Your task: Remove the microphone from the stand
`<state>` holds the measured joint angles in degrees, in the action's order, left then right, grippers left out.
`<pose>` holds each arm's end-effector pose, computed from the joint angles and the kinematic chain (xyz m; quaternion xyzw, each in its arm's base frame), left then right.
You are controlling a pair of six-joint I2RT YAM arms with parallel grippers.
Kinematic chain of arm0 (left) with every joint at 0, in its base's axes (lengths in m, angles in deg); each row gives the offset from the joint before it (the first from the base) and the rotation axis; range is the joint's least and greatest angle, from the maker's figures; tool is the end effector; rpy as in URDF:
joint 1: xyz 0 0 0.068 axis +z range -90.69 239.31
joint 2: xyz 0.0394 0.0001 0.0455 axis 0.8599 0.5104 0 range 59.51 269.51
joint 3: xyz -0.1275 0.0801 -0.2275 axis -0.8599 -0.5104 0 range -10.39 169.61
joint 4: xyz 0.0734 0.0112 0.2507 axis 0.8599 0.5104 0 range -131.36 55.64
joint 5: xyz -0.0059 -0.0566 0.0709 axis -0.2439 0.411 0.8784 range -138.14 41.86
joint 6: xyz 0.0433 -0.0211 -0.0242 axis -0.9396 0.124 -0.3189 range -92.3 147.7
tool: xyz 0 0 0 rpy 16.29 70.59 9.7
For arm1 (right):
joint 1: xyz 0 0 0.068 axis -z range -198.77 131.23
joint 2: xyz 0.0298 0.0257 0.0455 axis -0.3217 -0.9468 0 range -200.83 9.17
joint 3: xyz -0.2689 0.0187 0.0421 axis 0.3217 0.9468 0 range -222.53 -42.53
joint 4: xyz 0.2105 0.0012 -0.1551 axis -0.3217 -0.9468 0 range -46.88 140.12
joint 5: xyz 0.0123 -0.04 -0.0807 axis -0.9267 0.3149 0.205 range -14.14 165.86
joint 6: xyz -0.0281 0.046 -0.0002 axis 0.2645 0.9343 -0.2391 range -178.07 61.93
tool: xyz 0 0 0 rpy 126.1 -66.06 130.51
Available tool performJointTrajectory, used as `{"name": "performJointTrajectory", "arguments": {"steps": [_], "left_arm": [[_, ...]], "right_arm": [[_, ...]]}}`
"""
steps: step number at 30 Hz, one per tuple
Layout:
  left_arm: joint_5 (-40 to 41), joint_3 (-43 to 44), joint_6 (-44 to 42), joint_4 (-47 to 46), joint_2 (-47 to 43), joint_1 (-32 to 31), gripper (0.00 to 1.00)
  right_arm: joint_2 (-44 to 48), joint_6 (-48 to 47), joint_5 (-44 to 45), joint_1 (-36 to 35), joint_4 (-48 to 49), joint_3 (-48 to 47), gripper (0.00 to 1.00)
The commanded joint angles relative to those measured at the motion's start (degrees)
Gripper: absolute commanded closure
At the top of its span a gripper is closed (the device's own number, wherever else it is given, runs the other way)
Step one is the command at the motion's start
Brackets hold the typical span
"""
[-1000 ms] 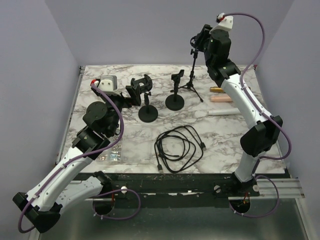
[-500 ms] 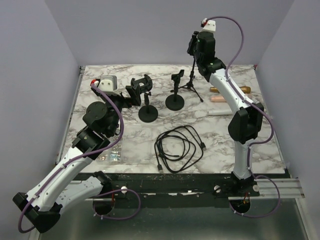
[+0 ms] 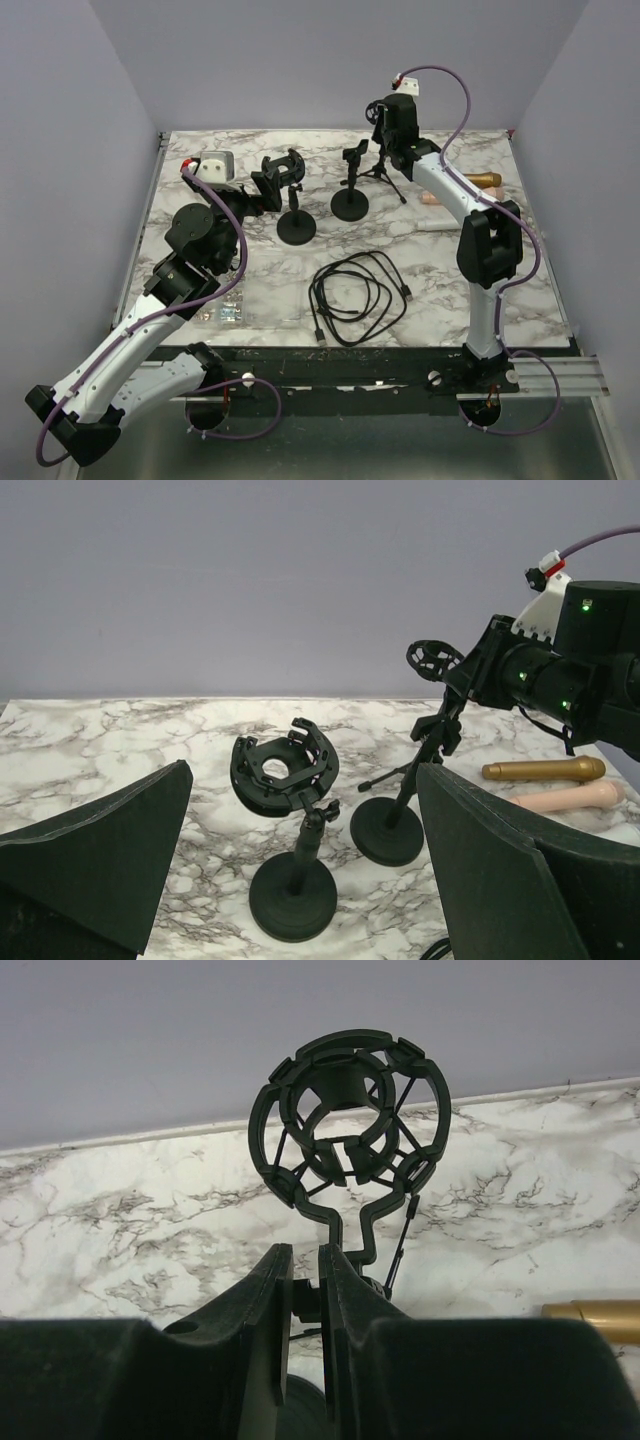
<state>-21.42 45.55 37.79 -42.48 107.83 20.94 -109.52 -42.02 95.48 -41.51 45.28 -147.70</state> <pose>0.1541 -0.1016 0.4187 -0.0153 0.6571 -0.1658 0.7352 0.4666 0.1827 0.3123 0.0529 0.8035 0.0612 0.5897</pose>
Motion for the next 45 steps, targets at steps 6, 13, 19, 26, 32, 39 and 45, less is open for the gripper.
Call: {"name": "performJointTrajectory", "arguments": {"steps": [6,13,19,26,32,39,45], "left_arm": [[-0.01,1.8,-0.51,-0.44,0.06,-0.13,0.01],[-0.09,1.71,-0.2,-0.43,0.19,-0.13,0.02],[-0.31,1.8,0.13,-0.25,0.38,-0.13,0.01],[-0.03,1.54,0.2,-0.45,0.51,-0.17,0.01],[1.36,0.93,-0.25,-1.49,-0.26,-0.37,0.01],[-0.75,-0.18,6.77,-0.87,-3.17,-0.48,0.02],[-4.11,-8.94,12.26,-1.54,-12.6,-0.24,0.01]], "right_arm": [[1.96,-0.15,-1.01,0.26,-2.47,-3.05,0.77],[8.2,1.21,-2.69,0.24,-4.18,-0.67,0.75],[18.26,3.15,-3.76,0.24,-5.14,8.27,0.67],[32.58,4.71,-4.99,0.27,-6.29,22.36,0.58],[46.29,7.32,-7.34,0.24,-9.91,32.63,0.37],[63.8,9.16,-9.95,0.24,-16.28,43.87,0.06],[76.21,11.3,-9.26,0.25,-22.15,51.41,0.0]]}}
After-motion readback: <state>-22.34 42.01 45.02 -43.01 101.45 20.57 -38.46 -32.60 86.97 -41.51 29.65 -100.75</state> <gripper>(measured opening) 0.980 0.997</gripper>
